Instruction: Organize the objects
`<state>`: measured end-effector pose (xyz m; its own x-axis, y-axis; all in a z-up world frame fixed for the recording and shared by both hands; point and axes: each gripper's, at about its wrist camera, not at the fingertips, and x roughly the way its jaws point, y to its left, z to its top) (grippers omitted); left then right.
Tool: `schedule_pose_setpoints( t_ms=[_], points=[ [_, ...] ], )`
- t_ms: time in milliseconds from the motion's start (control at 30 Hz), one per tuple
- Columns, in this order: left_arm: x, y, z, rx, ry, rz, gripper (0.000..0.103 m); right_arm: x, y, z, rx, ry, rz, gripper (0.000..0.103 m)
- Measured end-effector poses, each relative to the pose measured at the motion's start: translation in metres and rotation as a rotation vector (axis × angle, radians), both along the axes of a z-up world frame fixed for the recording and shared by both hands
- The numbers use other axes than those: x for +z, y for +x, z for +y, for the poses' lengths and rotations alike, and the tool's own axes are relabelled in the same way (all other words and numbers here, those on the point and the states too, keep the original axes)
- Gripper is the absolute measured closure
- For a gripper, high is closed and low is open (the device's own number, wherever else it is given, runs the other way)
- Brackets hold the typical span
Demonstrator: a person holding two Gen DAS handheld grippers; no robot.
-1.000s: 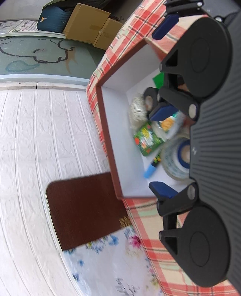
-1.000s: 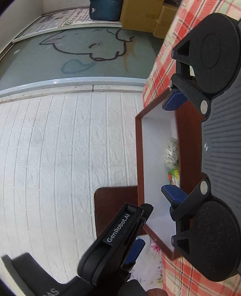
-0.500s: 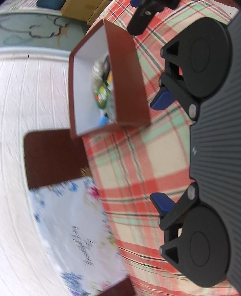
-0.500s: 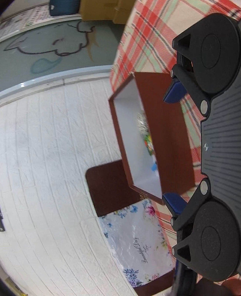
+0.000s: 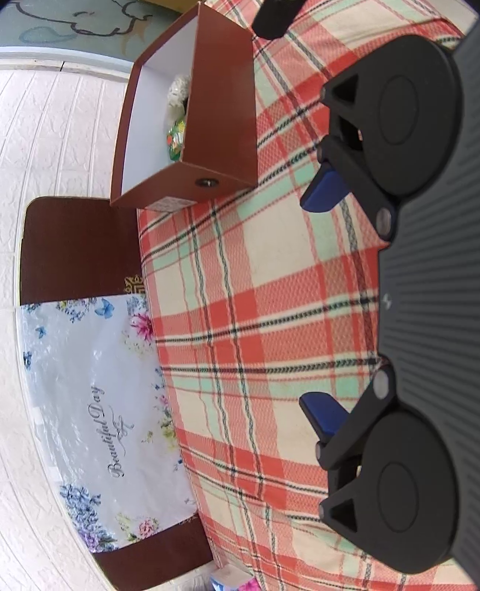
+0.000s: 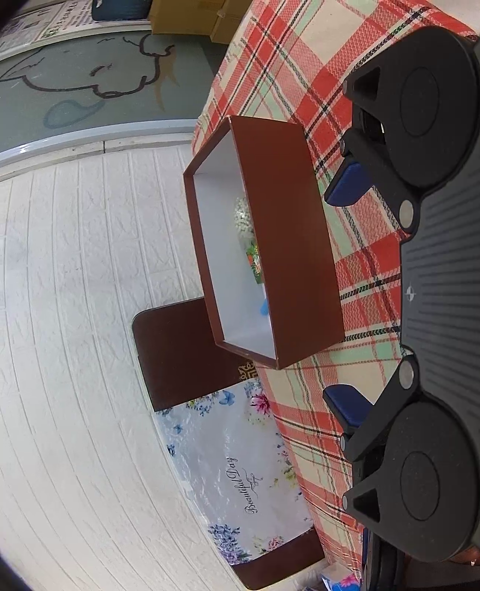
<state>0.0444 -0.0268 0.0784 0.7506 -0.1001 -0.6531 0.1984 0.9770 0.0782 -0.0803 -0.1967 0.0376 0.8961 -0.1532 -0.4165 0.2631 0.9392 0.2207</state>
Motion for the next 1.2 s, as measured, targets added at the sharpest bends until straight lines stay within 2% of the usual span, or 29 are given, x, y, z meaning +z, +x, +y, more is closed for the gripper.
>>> schedule_pose_setpoints(
  t_ms=[200,433,1033,1200],
  points=[
    [0.002,-0.005,0.005,0.024,0.032,-0.042,0.000,0.004,-0.003,0.008,0.003,-0.018,-0.003,0.001],
    [0.007,-0.013,0.000,-0.010,0.035,-0.054,0.000,0.005,-0.008,0.007,-0.014,-0.015,-0.013,0.001],
    [0.003,-0.018,-0.007,-0.017,0.068,-0.031,0.000,-0.005,-0.010,0.003,-0.055,0.005,-0.012,0.001],
    [0.002,-0.019,-0.011,-0.028,0.078,-0.036,0.000,-0.001,-0.019,0.009,-0.089,-0.056,-0.064,0.001]
  ],
)
